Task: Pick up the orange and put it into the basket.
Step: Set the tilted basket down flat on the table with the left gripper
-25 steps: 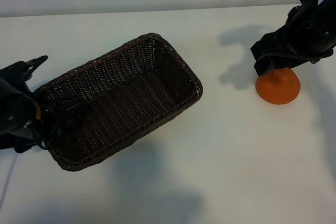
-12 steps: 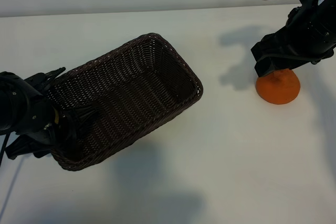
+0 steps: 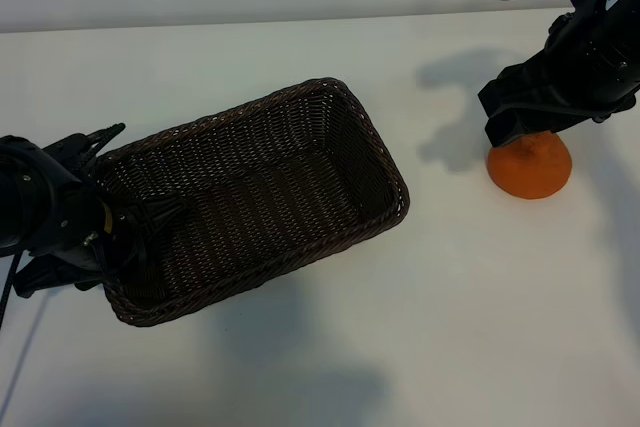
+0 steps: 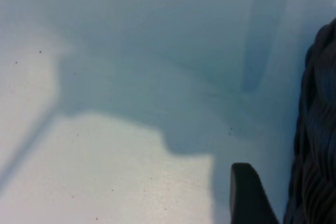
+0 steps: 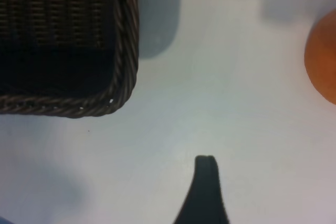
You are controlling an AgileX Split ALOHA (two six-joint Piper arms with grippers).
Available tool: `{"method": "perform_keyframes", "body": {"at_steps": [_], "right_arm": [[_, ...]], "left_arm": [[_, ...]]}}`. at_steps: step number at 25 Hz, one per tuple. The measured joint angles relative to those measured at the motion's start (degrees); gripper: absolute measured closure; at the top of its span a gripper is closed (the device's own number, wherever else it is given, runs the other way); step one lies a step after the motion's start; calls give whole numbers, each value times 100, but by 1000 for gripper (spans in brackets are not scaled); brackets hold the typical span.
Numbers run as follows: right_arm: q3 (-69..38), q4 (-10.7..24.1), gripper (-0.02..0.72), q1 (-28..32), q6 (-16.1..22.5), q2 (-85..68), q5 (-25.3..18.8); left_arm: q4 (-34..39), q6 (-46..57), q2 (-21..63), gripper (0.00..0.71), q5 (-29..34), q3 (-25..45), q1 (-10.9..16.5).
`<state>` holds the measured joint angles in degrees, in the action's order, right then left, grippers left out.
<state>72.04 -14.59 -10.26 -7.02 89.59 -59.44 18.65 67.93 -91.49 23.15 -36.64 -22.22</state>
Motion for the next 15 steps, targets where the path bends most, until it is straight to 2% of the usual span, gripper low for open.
{"method": "perform_keyframes", "body": {"at_steps": [5,8,12,15], "right_arm": [[0,0,132,0,0,0,-6],[0,0,132,0,0,0,-6],[0,0,132,0,0,0,-6],[0,0,132,0,0,0,-11]], "left_arm": [[-17,-193,301,337,0,0,62],[-105,-487,727,339,0,0,247],[-469,-1187,1317,350,39,0,701],[-1160,-2080,1653,352,81,7,1106]]}}
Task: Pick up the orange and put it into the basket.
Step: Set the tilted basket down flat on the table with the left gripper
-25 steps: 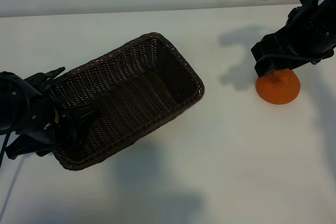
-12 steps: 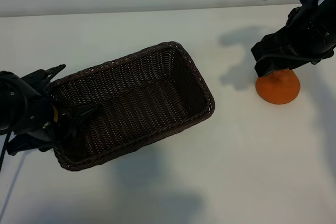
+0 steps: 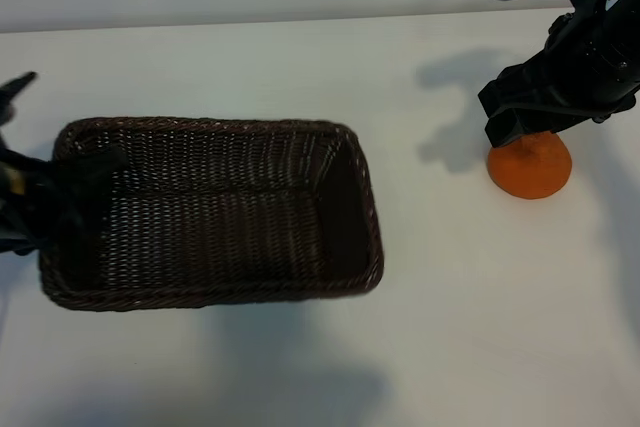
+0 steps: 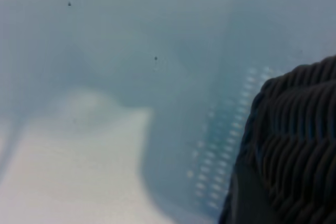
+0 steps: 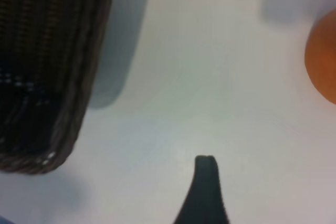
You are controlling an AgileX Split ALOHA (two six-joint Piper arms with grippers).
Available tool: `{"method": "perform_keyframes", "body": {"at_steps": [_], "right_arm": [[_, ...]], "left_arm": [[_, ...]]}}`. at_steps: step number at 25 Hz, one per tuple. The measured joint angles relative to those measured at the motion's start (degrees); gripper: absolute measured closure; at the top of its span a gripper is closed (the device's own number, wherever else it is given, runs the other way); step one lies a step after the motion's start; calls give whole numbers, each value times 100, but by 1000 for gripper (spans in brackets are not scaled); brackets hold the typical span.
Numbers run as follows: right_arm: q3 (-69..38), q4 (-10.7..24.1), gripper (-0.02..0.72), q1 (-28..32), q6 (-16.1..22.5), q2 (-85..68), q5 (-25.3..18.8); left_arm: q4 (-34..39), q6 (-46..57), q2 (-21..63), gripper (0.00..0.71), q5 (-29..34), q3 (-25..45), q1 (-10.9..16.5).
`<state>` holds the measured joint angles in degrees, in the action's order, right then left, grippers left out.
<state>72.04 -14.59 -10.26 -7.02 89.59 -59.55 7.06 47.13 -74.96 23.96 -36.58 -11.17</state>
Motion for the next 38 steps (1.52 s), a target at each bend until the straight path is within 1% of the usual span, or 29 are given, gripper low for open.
{"method": "perform_keyframes", "body": {"at_steps": [6,10,12,16,19,24,28,32,38], "right_arm": [[0,0,133,0,5,0,-5],[0,-5,133,0,10,0,-11],[0,-5,133,0,10,0,-16],[0,-5,133,0,10,0,-27],[0,-5,133,0,10,0,-27],[0,-5,133,0,10,0,-31],[0,-5,133,0,10,0,-31],[0,-5,133,0,10,0,-31],[0,-5,133,0,10,0,-31]], "left_arm": [[-1960,-2263,215,352,44,6,577],[-3327,-3732,215,352,71,40,816],[-3948,-4293,215,352,71,45,914],[-4701,-5070,215,352,71,51,1121],[-4892,-5337,215,352,48,51,1258],[-4999,-5486,83,352,-155,51,1323],[-5449,-5884,-351,352,-316,-30,1323],[-6381,-6671,-802,352,-359,-299,1323],[-8024,-7932,-1351,352,-477,-622,1304]]}}
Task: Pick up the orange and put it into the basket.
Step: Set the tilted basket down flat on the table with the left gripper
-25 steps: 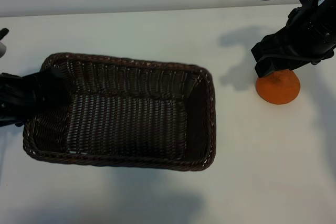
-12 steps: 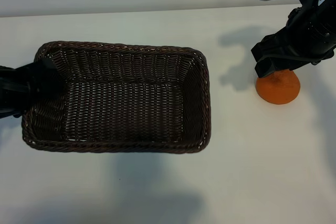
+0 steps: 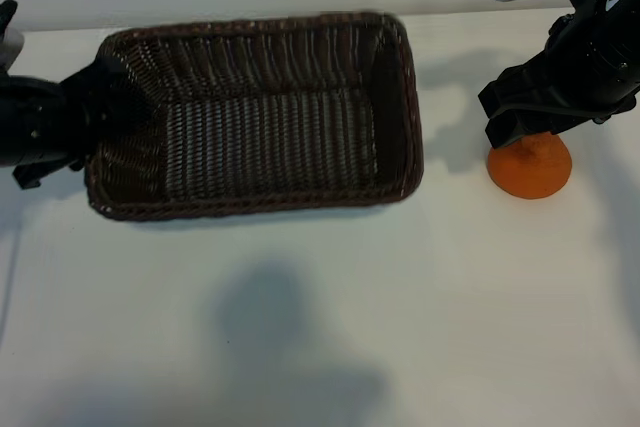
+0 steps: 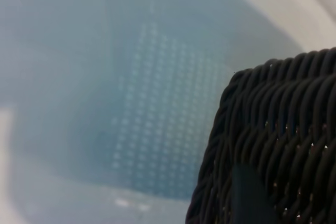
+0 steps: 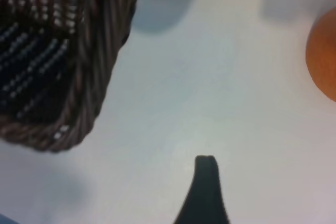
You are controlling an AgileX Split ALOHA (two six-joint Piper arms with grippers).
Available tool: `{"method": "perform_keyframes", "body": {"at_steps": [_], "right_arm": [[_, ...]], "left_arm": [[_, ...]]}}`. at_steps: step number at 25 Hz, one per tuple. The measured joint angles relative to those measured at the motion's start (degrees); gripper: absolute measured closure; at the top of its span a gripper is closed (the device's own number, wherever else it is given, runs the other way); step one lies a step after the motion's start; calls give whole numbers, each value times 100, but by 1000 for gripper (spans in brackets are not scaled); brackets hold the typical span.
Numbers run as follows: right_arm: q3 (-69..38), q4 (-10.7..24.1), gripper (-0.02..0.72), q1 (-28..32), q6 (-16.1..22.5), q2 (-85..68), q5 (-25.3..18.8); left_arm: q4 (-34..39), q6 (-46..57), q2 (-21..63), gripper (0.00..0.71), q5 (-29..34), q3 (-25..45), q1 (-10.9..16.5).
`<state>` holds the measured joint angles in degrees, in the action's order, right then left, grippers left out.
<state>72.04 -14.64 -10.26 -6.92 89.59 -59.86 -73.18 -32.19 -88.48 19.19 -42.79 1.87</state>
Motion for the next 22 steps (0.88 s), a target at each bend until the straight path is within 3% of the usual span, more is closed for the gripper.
{"method": "perform_keyframes", "body": {"at_steps": [4,10,22], "right_arm": [[0,0,133,0,0,0,5],[0,0,133,0,0,0,0],[0,0,133,0,0,0,4]], "left_arm": [[-658,-524,-408,352,-97,-171,-322],[-955,-667,-934,365,-353,-435,-895],[-914,-705,-1225,365,-572,-476,-940]]}}
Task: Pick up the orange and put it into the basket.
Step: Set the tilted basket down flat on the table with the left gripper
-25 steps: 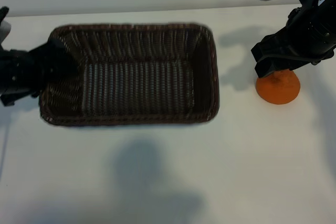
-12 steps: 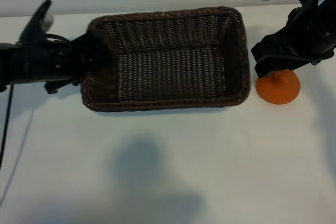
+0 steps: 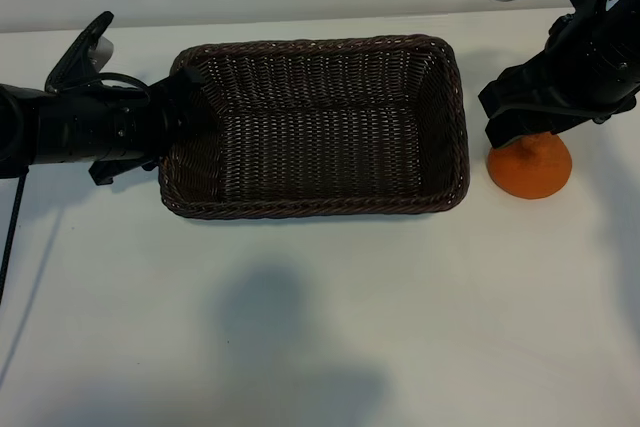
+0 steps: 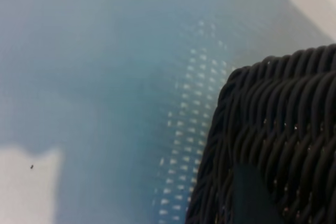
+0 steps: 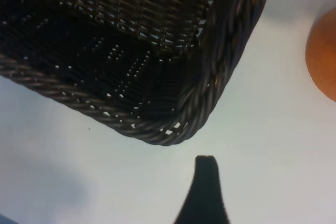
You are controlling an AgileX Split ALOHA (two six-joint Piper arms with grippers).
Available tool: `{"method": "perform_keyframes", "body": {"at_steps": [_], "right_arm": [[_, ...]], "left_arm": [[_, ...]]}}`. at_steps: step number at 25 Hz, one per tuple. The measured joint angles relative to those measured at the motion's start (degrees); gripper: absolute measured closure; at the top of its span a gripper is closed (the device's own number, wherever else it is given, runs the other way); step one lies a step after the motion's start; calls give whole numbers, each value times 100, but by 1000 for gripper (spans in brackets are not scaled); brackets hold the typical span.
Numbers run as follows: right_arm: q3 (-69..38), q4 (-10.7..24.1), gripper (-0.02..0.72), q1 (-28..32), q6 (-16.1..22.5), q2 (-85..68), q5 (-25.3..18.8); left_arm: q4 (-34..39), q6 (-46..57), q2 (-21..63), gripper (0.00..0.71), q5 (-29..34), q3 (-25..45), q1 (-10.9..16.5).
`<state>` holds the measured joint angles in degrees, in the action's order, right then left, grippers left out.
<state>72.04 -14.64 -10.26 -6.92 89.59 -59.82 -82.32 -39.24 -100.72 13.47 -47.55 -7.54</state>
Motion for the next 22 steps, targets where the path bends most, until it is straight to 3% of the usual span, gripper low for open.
{"method": "perform_keyframes", "body": {"at_steps": [22], "right_arm": [[0,0,155,0,-5,0,-5]], "left_arm": [[384,99,-248,366,237,-6,0]]}}
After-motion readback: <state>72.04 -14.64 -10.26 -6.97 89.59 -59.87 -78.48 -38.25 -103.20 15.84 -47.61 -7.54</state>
